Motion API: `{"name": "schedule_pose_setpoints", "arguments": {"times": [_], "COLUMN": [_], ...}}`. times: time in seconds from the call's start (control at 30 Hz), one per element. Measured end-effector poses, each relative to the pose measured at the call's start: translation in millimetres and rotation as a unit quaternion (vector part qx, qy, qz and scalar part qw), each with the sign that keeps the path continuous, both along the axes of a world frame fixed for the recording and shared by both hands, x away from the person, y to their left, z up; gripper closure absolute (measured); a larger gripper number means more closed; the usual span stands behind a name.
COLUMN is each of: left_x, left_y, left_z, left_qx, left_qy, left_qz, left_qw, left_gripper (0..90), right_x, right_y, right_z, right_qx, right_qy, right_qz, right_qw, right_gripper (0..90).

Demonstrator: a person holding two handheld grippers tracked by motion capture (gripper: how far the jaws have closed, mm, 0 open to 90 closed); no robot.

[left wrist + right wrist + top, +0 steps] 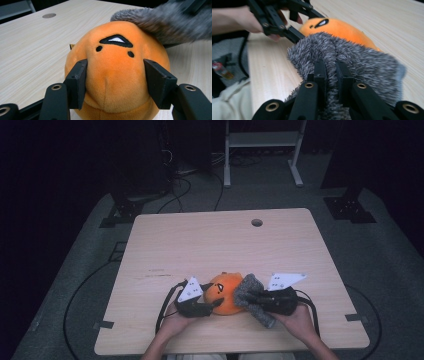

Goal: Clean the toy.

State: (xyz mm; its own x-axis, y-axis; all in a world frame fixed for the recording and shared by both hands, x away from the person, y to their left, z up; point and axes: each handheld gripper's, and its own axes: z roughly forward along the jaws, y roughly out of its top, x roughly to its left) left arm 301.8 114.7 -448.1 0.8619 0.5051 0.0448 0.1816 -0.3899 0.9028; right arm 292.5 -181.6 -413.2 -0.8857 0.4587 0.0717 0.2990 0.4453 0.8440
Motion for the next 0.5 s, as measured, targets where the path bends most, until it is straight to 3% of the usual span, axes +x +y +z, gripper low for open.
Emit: {"name": "schedule_pose_setpoints", "arguments": {"times": [0.03, 0.1, 0.17, 0.33, 0.37, 0.5], "left_x": [0.0, 0.1, 0.6, 0.7, 1.6, 2.7], "left_y": [0.0, 1.7, 2.0, 0.6, 1.7, 3.3], "left_z": [0.0, -1.4, -1.6, -1.8, -2.1, -3.0], "left_qx": [0.0, 0.001, -0.003, -0.004, -0.007, -0.012], "left_qy": [0.0, 0.003, 0.006, 0.003, 0.006, 0.008], "left_qz": [0.0, -0.003, -0.004, -0.007, -0.006, 0.0], "left_qw": [1.0, 1.0, 1.0, 1.0, 0.9999, 0.9999], "left_gripper": [39.7, 39.8, 39.8, 39.8, 39.8, 39.3], "right_x": [0.0, 1.9, 1.2, 3.7, 5.6, 3.6], "right_y": [0.0, 8.4, 7.1, -10.0, -20.3, -26.7], "right_z": [0.0, -10.3, -15.0, -23.9, -25.4, -19.9], "right_qx": [0.0, -0.023, -0.025, -0.038, -0.046, -0.045], "right_qy": [0.0, 0.002, 0.004, 0.014, 0.024, 0.012], "right_qz": [0.0, 0.0, -0.007, -0.035, -0.053, -0.069], "right_qw": [1.0, 0.9997, 0.9997, 0.9986, 0.9973, 0.9965], "right_gripper": [80.4, 80.6, 80.6, 80.7, 80.7, 80.8]}}
